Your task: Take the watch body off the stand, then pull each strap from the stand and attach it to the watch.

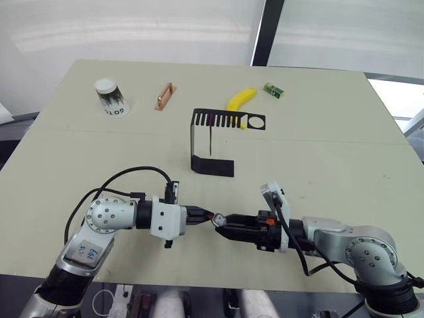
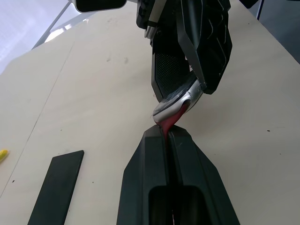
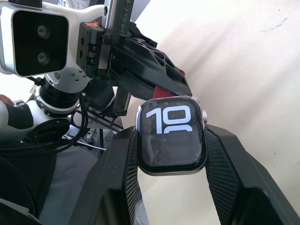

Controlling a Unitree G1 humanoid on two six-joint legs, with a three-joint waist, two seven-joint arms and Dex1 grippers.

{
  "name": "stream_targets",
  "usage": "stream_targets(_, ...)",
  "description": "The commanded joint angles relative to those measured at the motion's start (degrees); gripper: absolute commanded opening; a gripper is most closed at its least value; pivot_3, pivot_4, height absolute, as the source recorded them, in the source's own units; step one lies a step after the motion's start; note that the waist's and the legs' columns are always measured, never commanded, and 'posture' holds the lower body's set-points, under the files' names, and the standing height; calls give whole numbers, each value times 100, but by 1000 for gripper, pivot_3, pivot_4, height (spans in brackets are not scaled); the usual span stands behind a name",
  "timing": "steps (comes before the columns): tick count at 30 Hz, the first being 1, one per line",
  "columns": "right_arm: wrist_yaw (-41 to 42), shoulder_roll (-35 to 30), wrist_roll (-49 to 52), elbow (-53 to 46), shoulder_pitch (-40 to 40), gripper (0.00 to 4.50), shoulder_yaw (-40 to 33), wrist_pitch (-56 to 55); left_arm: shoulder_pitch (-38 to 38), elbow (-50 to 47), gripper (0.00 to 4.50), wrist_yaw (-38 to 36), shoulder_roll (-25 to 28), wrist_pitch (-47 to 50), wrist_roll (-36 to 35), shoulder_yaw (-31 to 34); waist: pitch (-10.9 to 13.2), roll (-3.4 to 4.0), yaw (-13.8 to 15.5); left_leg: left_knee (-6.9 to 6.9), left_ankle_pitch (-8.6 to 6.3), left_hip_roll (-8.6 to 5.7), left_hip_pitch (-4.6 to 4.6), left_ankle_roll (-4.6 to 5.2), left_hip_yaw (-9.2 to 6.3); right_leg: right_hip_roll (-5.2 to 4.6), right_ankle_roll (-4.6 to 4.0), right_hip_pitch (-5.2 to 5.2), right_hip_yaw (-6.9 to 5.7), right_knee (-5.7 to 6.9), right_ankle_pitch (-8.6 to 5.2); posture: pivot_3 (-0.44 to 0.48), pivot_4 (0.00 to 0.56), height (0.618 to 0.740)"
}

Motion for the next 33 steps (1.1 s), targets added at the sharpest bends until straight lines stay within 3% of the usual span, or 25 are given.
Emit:
stream_targets(1,-186,61,-14,25,-48,1518,-78,-20,-43,-462,0,-75,-28,-101,-234,-95,0,0,0,0,0,0,0,0,0,0,0,0,0,0,0,0,150,729)
stream_targets(33,-228,105,-40,107,-127,1518,-70,51,-22,-631,0,-53,3,34,-277,-89,0,0,0,-1,0,0,0,0,0,0,0,0,0,-1,0,0,150,729)
